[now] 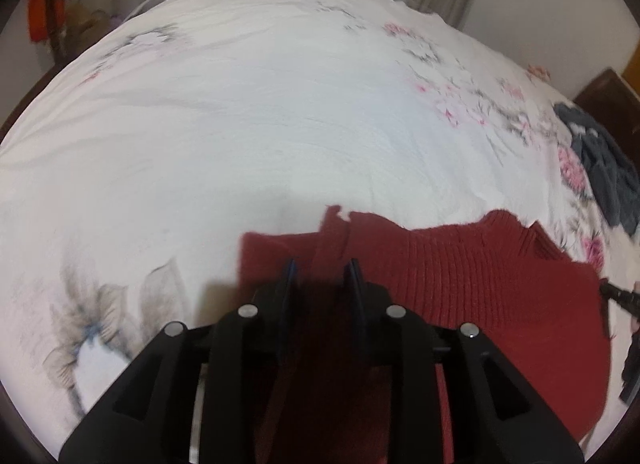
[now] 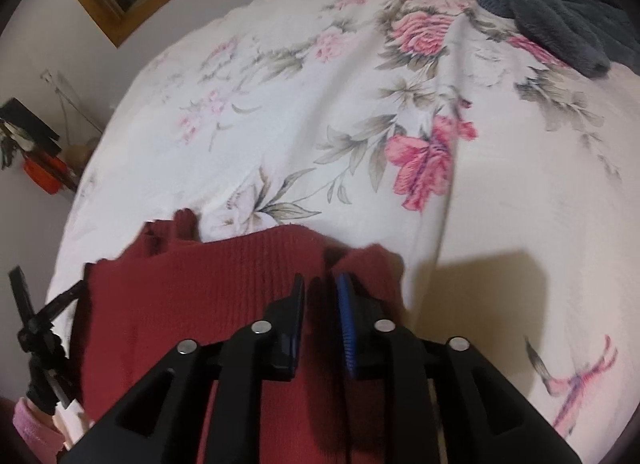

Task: Fold small clothes

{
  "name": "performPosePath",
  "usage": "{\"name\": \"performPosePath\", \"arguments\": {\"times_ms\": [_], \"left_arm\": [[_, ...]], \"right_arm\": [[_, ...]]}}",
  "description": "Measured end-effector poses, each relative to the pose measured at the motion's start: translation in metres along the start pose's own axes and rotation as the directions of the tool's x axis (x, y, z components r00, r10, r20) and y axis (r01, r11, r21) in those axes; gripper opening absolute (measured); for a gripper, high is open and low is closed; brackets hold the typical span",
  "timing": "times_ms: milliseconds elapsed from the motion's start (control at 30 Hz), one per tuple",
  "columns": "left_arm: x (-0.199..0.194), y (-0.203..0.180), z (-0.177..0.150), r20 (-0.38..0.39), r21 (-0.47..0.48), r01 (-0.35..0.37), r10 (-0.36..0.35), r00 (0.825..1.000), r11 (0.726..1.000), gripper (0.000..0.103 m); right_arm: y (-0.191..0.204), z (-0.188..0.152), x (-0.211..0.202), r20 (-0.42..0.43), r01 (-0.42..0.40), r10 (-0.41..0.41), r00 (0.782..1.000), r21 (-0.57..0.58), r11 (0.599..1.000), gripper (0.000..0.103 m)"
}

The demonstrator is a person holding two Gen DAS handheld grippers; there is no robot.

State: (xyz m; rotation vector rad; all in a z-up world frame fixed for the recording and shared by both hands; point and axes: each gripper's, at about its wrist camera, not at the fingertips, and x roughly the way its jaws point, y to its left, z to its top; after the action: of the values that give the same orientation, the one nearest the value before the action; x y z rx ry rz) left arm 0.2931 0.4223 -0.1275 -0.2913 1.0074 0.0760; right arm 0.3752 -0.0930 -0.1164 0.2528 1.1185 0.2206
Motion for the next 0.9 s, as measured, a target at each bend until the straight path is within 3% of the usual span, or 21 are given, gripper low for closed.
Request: {"name": "performPosePath", "arguments": {"times_ms": [100, 233, 400, 500, 533, 600, 633, 667, 800, 900], "left_arm": [[-0.028, -0.001, -0.008, 0.043, 0.041, -0.007, 0.005, 0.999, 0.999, 0.030], [-0.058, -0.010, -0.023, 0.062, 0.108, 0.001, -0.008, 0.998, 0.994, 0.034], [-0.084, -0.032, -0.060, 0.012, 0.158, 0.086, -0.089, 0.996, 0.984, 0.045], [-0.084, -0.045, -0.087, -0.049, 0.168, 0.139, -0.132, 0.990, 0.976, 0.046], [-0.082, -0.049, -0.097, -0.071, 0.170, 0.155, -0.145, 0.987, 0.973, 0.046], [-0.080, -0.055, -0.110, -0.088, 0.187, 0.167, -0.153, 0.984, 0.968, 0.046], [-0.078, -0.059, -0.118, -0.095, 0.205, 0.166, -0.149, 0.984, 0.965, 0.046], [-0.075, -0.061, -0.122, -0.103, 0.216, 0.165, -0.146, 0.984, 0.962, 0.046], [-0.064, -0.060, -0.134, -0.137, 0.217, 0.168, -0.140, 0.981, 0.962, 0.046], [-0.055, -0.051, -0.137, -0.151, 0.209, 0.153, -0.123, 0.981, 0.966, 0.046]], "right_arm": [[-0.003, -0.011, -0.022, 0.002, -0.012, 0.012, 1.000, -0.002, 1.000, 0.037], [-0.010, -0.041, -0.049, -0.040, -0.008, 0.007, 0.999, -0.011, 1.000, 0.042], [-0.019, -0.081, -0.065, -0.106, -0.068, 0.070, 0.992, 0.029, 0.997, 0.058], [-0.020, -0.111, -0.064, -0.157, -0.080, 0.083, 0.984, 0.029, 0.996, 0.060], [-0.017, -0.122, -0.063, -0.169, -0.097, 0.098, 0.981, 0.016, 0.995, 0.059], [-0.013, -0.137, -0.063, -0.187, -0.108, 0.105, 0.977, -0.009, 0.994, 0.045], [-0.009, -0.145, -0.062, -0.204, -0.113, 0.104, 0.974, -0.033, 0.993, 0.025], [-0.007, -0.148, -0.062, -0.208, -0.107, 0.095, 0.973, -0.045, 0.993, 0.016], [-0.008, -0.154, -0.071, -0.192, -0.090, 0.077, 0.978, -0.064, 0.994, 0.010], [-0.019, -0.161, -0.065, -0.225, -0.061, 0.050, 0.973, -0.042, 0.997, 0.008]]}}
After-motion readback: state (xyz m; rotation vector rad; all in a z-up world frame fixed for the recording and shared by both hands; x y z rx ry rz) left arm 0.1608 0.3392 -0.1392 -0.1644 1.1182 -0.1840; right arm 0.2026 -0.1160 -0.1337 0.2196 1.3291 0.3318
